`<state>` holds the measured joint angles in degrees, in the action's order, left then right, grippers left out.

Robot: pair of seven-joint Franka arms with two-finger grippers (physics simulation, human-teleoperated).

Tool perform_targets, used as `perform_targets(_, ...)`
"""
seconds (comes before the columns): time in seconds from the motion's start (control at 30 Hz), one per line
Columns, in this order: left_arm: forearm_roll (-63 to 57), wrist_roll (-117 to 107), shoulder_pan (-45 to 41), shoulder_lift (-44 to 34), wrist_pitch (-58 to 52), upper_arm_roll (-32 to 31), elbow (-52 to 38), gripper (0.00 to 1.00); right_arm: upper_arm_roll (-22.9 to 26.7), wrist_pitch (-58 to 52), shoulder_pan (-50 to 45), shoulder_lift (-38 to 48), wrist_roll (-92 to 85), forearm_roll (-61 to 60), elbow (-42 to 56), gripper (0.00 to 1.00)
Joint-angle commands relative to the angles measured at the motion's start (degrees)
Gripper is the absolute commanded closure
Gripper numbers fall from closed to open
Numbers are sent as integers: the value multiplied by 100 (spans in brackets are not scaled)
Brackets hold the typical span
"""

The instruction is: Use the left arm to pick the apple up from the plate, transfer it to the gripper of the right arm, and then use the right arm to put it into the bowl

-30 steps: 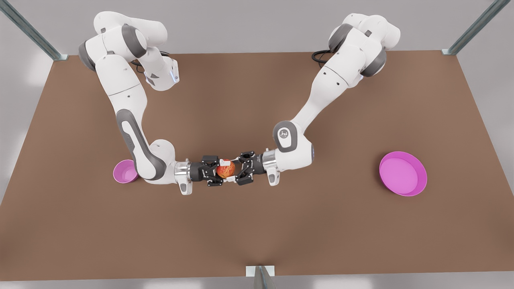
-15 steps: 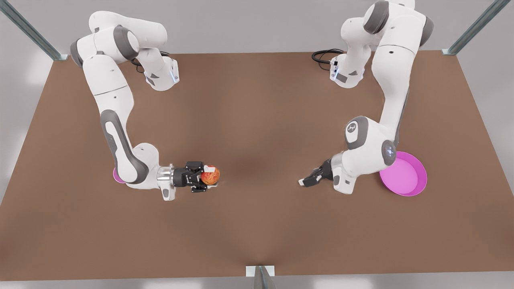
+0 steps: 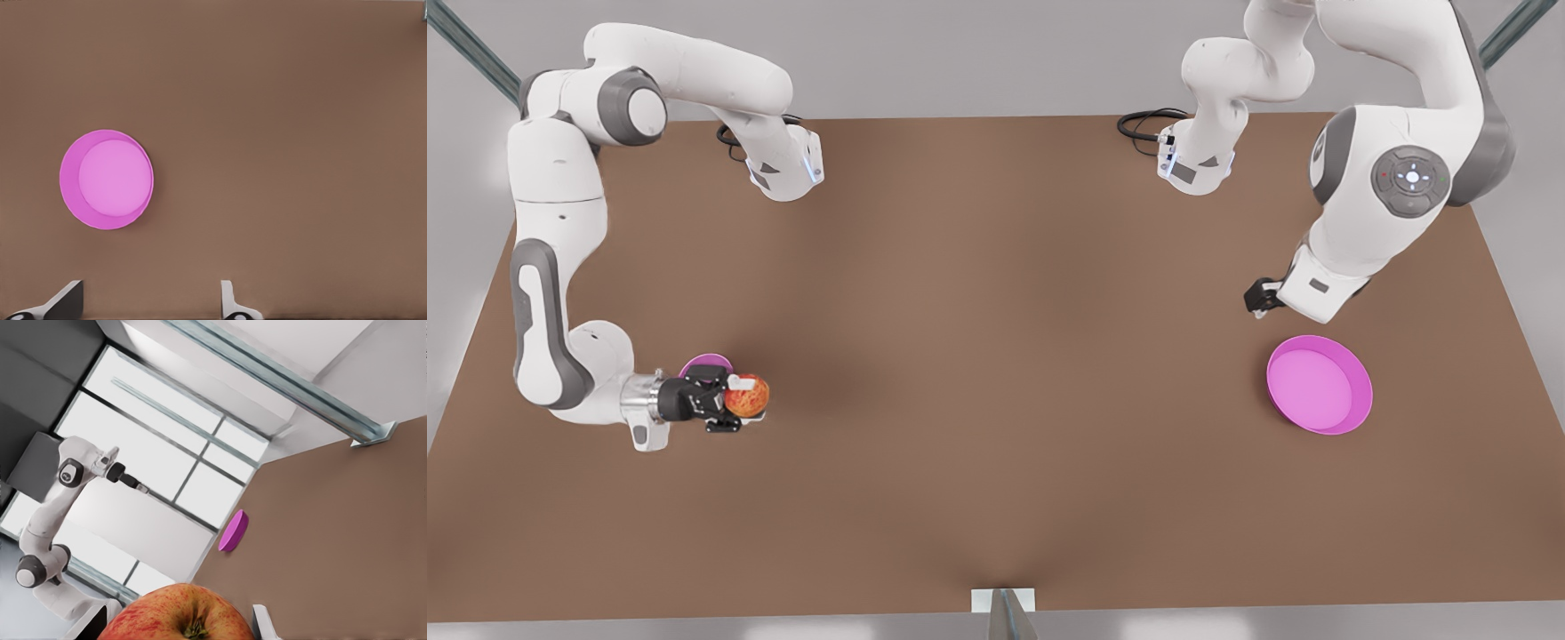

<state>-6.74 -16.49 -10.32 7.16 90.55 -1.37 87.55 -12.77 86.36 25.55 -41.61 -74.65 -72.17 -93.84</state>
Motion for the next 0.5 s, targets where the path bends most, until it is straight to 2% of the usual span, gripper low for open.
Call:
perform_targets(0.0, 6, 1948, 21, 57, -266, 6, -18, 0, -6, -602, 231, -31, 187, 493, 6, 32)
perform_targets(0.17, 15, 1930, 39, 163, -293, 6, -18, 0, 2, -805, 592, -110, 152, 748, 59, 32)
perform_targets(0.3, 15, 1939, 39, 171, -336, 6, -18, 0, 11, -954, 829, -515, 73, 1170, 551, 32)
perform_targets(0.47, 41, 1939, 30, 180, -460, 14, -10, 0, 134, -998, 838, -620, -103, 1310, 745, 32)
